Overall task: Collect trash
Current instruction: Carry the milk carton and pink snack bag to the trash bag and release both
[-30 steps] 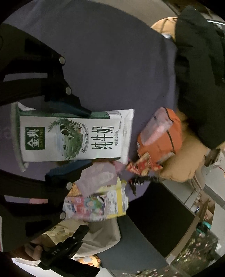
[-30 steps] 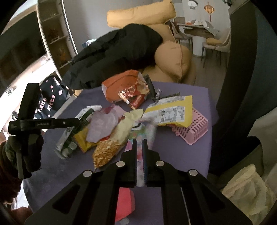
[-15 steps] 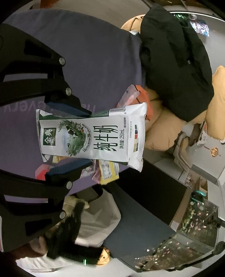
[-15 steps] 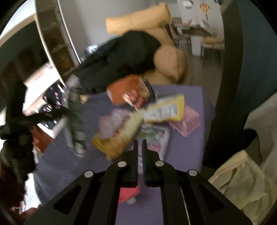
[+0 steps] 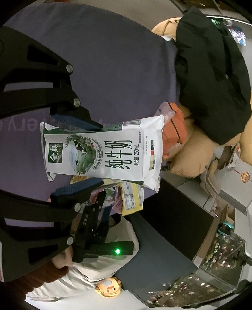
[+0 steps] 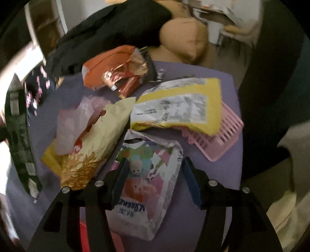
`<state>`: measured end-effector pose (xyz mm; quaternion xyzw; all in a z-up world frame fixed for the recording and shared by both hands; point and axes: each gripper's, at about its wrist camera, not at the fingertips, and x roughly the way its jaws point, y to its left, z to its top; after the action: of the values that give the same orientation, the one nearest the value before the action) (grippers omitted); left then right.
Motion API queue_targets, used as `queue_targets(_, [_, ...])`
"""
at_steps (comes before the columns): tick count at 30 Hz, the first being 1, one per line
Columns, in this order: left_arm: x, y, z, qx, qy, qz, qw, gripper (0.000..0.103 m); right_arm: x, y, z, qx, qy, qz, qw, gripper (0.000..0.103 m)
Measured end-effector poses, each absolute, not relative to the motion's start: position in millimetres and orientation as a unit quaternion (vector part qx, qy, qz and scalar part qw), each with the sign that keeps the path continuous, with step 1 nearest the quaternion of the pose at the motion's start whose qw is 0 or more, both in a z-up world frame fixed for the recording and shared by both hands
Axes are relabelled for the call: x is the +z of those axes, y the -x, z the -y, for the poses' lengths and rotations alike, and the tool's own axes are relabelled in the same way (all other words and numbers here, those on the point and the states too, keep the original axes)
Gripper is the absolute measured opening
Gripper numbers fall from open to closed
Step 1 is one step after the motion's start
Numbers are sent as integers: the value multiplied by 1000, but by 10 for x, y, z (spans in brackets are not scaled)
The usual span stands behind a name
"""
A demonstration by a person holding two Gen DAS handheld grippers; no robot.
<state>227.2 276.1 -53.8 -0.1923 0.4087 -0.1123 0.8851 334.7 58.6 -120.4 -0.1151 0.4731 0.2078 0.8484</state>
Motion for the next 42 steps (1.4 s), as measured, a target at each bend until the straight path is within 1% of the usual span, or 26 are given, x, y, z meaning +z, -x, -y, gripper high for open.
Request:
queue_targets(1, [-556,-2267,-2765,-112,194,-410,884,48,-1209,-3339,-627,206,129,-471,848,55])
queue_targets(2, [-573,-2265,-2769,-112,195,-410,884,48,-1200,-3317,-655,206,139,-469,847,51])
queue_targets(3, [-580,-2260,-2776,-112,197,-410,883,48,-1193,-3313,-660,211,139,-468,847,37])
queue_targets(4, [-579,-2253,-2777,-112,198,-410,883,48,-1178,-3295,-653,214,141,-467,846,27])
queue_targets(5, [-565,-2244,-2780,-110,198,-410,884,48,-1168,-3287,-643,215,140,-469,845,7])
queue_targets(6, [-544,-2236,-2785,-109,199,-408,884,48,-1148,-3258,-611,227,127,-475,840,5])
queue_targets(9, [-402,-2199,-2756,-109,194,-395,891,48,-970,-3117,-495,236,115,-451,853,5])
queue_targets(13, [-175,-2148,-2635,-114,181,-374,902,48,-510,-2797,-248,242,96,-392,882,4])
queue_targets(18, [121,-2116,-2264,-134,157,-349,914,48,36,-2385,121,219,97,-312,919,4])
queue_targets(24, [387,-2093,-1640,-182,124,-328,919,48,408,-2023,623,183,93,-250,946,4])
queue_targets(32, [490,-2065,-776,-247,105,-311,912,48,511,-1625,1440,131,65,-224,964,4])
queue_targets(42, [144,-2111,145,-294,84,-299,904,48,333,-1487,2087,73,30,-220,972,4])
